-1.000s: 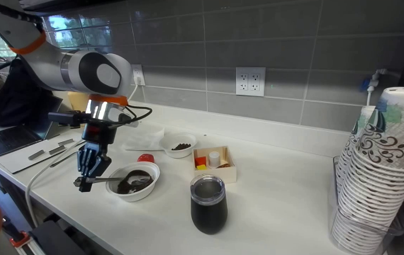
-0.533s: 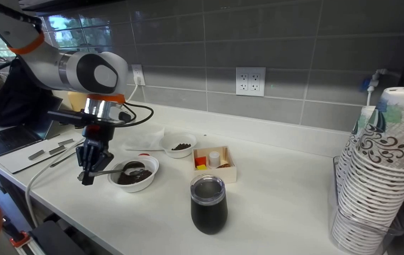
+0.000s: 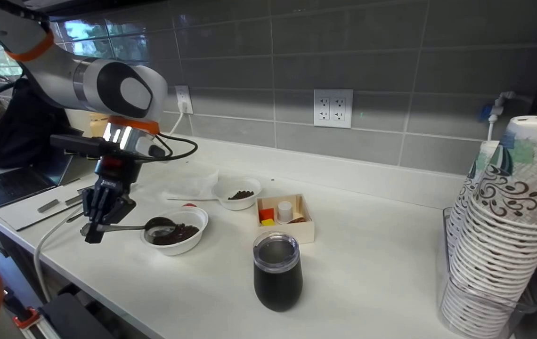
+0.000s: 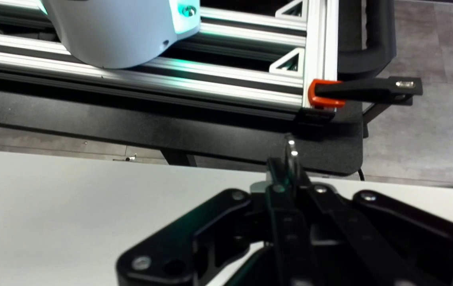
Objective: Use the silver spoon to stir the contents in the white bowl.
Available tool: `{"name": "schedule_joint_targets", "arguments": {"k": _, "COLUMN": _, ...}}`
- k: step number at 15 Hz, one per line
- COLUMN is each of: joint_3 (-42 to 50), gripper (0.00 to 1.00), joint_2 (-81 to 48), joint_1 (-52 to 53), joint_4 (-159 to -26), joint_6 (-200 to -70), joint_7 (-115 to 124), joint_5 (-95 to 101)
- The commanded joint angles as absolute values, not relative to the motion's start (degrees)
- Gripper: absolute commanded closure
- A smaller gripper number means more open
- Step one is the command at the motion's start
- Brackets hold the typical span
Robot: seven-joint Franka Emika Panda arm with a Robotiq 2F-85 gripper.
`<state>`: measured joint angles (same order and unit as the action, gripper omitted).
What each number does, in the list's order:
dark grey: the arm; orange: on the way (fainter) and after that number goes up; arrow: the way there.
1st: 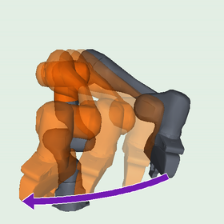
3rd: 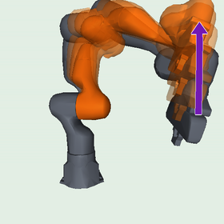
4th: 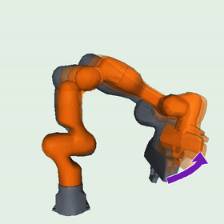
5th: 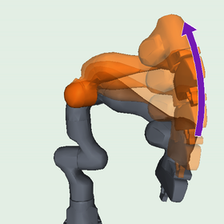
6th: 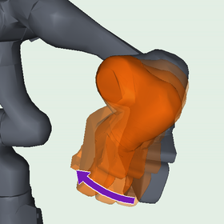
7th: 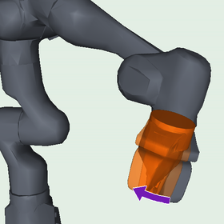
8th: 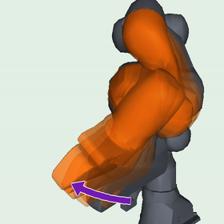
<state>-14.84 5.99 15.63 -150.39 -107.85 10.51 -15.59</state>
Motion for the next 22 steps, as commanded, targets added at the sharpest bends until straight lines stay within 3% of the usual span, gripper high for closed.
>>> {"name": "schedule_joint_targets", "arguments": {"k": 1, "joint_3": -14.31, "gripper": 0.99, "joint_2": 3.15, "joint_1": 15.05, "joint_4": -148.9, "joint_6": -102.73, "joint_7": 7.45, "joint_5": -16.52}}
{"name": "schedule_joint_targets", "arguments": {"k": 15, "joint_3": -16.72, "gripper": 0.99, "joint_2": 2.42, "joint_1": 15.67, "joint_4": -145.92, "joint_6": -95.25, "joint_7": 30.11, "joint_5": -6.05}}
{"name": "schedule_joint_targets", "arguments": {"k": 22, "joint_3": -18.1, "gripper": 0.99, "joint_2": -0.22, "joint_1": 16.67, "joint_4": -144.75, "joint_6": -101.31, "joint_7": 29.37, "joint_5": 0.4}}
